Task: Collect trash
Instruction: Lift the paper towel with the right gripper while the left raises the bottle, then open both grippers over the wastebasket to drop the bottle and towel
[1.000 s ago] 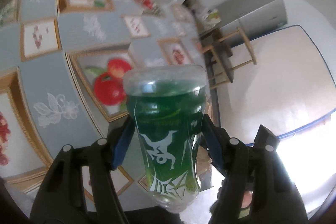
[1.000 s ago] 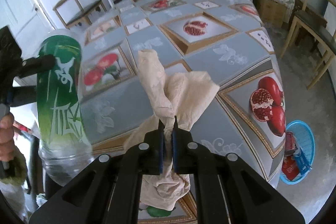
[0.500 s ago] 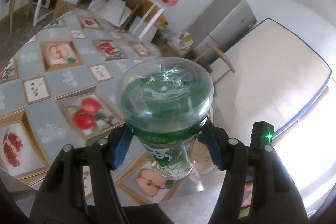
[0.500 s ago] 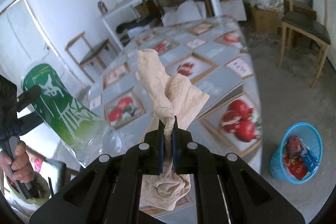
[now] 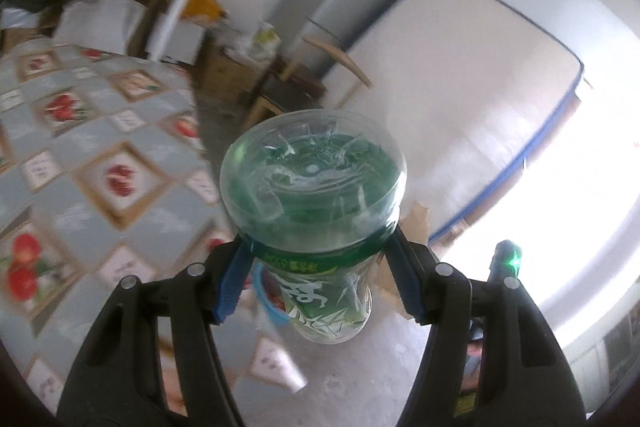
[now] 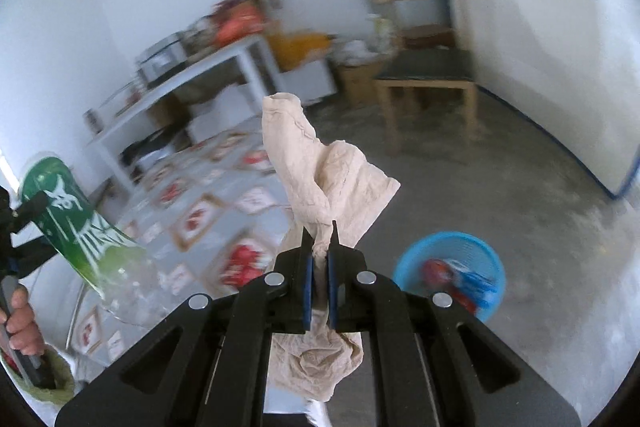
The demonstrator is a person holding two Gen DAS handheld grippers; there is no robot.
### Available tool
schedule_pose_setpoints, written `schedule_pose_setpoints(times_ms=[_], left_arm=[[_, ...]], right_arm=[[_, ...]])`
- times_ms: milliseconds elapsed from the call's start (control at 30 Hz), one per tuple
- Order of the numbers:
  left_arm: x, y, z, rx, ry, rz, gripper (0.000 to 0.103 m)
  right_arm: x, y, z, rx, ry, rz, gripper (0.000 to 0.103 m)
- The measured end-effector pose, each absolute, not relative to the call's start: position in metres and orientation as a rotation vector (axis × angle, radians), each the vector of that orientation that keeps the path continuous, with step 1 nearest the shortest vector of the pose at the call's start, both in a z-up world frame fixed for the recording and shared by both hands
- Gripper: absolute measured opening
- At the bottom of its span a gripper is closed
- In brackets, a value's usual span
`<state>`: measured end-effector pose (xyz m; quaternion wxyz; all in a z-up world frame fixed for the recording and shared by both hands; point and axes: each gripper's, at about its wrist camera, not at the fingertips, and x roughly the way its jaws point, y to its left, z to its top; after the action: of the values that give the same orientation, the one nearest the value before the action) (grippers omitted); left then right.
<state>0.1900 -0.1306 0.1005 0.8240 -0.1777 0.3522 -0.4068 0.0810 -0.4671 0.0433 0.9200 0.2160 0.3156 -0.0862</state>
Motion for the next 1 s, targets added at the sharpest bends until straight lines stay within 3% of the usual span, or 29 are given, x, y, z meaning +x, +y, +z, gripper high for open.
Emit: schedule_pose_setpoints(times_ms=[167,600,667,733,833,1000], left_arm=[[0.204,-0.212,0.084,-0.295,0.826,-0.920,0.060],[0.253,-0.412,-0.024,-0.110,1.071,-0.868,0.061],[0.262,-0.433,-0.051,-0.102,1.139,-0.837,0.068],[0.272,-0.444,-0.078,-0.084,1.202,-0.776,0.075],[0.278,-0.439,-0.103,-0.105,1.266,-0.716,0.075],[0.274,-0.416,-0.091,-0.101,1.254,-0.752,0.075]], right_arm=[[0.062,-0.513,0.001,0.523,0.688,-0.286,0.006],[0.022,-0.596,-0.084,0.755,0.730,-0.431,0.006],[0.019,-0.601,-0.092,0.773,0.737,-0.442,0.006],[0.021,-0.605,-0.104,0.786,0.756,-0.453,0.006],[0.023,-0.608,-0.118,0.805,0.777,-0.451,0.006],[0.032,-0.610,-0.140,0.819,0.817,-0.441,0.006]])
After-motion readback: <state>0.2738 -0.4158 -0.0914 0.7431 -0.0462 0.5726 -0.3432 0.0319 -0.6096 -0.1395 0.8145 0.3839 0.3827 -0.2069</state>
